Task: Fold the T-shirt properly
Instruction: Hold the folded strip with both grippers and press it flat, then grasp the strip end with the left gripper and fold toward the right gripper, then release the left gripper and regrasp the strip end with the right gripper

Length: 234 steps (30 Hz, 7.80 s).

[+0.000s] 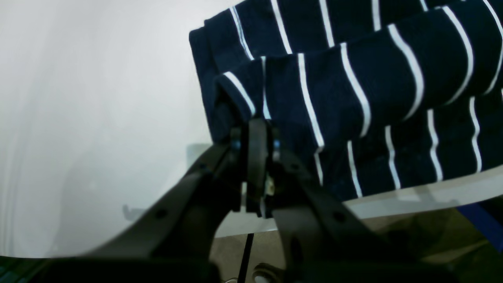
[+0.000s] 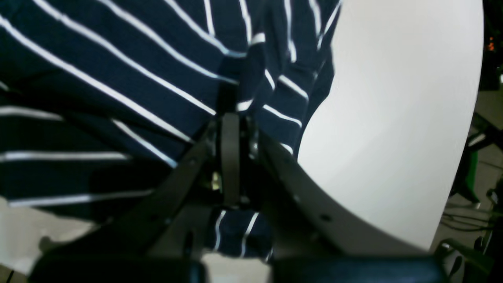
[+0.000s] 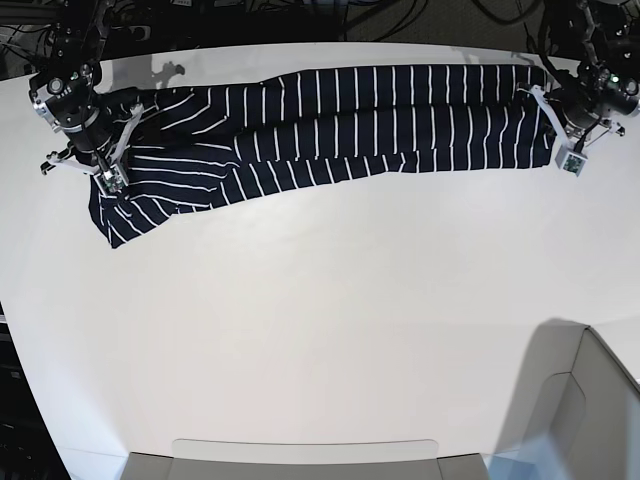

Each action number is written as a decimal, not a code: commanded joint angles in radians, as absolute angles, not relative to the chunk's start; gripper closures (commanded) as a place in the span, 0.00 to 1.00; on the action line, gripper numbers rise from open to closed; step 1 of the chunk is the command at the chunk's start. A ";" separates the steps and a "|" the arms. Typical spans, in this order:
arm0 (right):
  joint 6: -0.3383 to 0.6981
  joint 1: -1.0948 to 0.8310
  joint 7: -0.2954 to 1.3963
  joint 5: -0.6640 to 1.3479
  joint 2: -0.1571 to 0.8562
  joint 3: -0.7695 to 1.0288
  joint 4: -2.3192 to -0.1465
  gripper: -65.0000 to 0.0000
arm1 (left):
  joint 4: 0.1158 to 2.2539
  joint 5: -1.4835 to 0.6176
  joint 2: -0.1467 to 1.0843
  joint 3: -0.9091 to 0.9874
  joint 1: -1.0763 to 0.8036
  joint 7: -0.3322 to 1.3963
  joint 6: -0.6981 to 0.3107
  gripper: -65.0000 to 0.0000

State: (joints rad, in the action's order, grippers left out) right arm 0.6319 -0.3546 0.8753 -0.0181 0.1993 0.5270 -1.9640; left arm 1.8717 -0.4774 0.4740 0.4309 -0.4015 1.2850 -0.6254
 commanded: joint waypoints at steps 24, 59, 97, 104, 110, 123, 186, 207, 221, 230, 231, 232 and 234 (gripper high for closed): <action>0.633 -0.351 0.857 -0.015 0.211 0.522 -1.929 1.00 | 1.902 -0.478 0.351 0.591 -0.397 1.241 -0.627 0.41; 0.634 -0.329 0.865 -0.016 0.234 0.476 -1.923 1.00 | 1.296 -0.475 0.407 0.377 -0.298 1.129 -0.698 0.71; 0.634 -0.337 0.857 -0.013 0.170 0.476 -1.951 0.71 | 2.043 -0.481 0.225 0.674 -0.369 1.396 -0.698 1.00; 0.634 -0.335 0.857 -0.013 0.168 0.475 -1.949 0.70 | 2.041 -0.481 0.139 0.573 -0.337 1.396 -0.698 1.00; 0.634 -0.337 0.857 -0.013 0.168 0.475 -1.946 0.70 | 2.045 -0.483 0.058 0.423 -0.306 1.396 -0.698 1.00; 0.634 -0.337 0.857 -0.013 0.168 0.473 -1.945 0.70 | 2.043 -0.483 -0.096 0.045 -0.236 1.396 -0.698 1.00; 0.698 -0.239 1.179 0.524 0.094 0.877 -1.868 0.70 | 2.026 -0.476 0.142 0.090 -0.239 1.396 -0.698 0.95; 0.698 -0.157 1.271 0.573 0.219 0.906 -1.412 0.70 | 2.018 -0.476 0.165 0.091 -0.278 1.396 -0.698 0.95; 0.698 -0.168 1.279 0.573 0.242 0.806 -1.399 0.63 | 2.018 -0.476 0.163 0.087 -0.278 1.396 -0.698 0.95; 0.698 -0.156 1.276 0.578 0.220 0.760 -1.399 0.49 | 2.018 -0.476 0.160 0.087 -0.278 1.396 -0.698 0.95; 0.698 -0.153 1.277 0.578 0.205 0.759 -1.399 0.49 | 2.018 -0.476 0.160 0.087 -0.278 1.396 -0.698 0.95; 0.698 -0.143 1.279 0.578 0.189 0.757 -1.399 0.49 | 2.018 -0.476 0.160 0.087 -0.278 1.396 -0.698 0.95; 0.698 -0.137 1.280 0.578 0.160 0.757 -1.397 0.49 | 2.018 -0.476 0.160 0.087 -0.278 1.396 -0.698 0.95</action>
State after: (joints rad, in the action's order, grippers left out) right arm 0.6865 -0.1234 1.2018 0.6540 0.1616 0.7650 -1.4071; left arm 2.0048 -0.4675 0.1577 0.0860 -0.2825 1.4063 -0.6968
